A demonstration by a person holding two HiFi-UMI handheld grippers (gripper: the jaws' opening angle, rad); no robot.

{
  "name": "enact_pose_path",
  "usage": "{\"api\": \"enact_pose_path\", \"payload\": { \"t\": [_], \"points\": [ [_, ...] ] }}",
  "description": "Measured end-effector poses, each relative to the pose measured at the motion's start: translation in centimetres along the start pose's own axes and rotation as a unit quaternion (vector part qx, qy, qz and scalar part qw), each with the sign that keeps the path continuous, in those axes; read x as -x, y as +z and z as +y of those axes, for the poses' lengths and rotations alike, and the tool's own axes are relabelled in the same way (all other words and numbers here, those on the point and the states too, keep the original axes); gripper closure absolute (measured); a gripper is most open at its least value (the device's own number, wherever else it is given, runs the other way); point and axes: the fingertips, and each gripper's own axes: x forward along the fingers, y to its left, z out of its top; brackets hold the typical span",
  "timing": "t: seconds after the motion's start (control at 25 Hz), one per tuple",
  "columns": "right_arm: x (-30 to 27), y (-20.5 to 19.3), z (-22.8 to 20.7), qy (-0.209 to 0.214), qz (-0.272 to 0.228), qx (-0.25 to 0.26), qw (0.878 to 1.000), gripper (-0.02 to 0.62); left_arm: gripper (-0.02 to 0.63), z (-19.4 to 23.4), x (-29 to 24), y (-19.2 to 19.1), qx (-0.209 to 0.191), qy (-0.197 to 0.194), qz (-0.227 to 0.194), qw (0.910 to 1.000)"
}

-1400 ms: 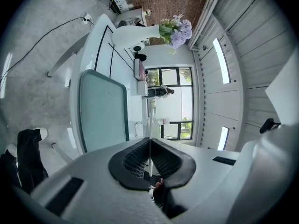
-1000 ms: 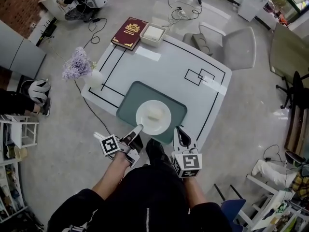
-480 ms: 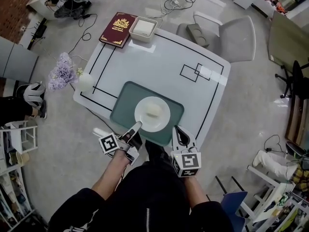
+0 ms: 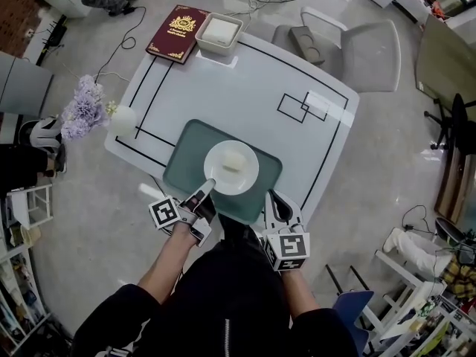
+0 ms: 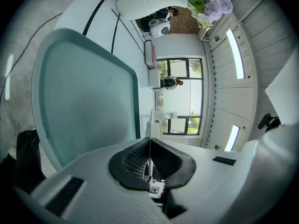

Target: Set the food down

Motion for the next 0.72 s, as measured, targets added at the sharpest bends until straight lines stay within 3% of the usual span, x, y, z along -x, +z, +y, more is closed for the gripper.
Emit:
{"api": "enact_pose_path", "payload": {
  "t": [0.48, 0.72],
  "points": [
    [-0.8, 0.7, -0.6, 0.009, 0.002, -0.002, 1.0, 0.584, 0.594, 2.3, -0.2, -0.2, 0.011, 0.055, 0.002, 0.9984],
    [-1.0, 0.3, -0.5, 0.011, 0.006, -0.005, 1.0, 0.584, 0.594, 3.1, -0.3, 0.2, -0.004, 0.08, 0.005, 0.9968]
  ]
}}
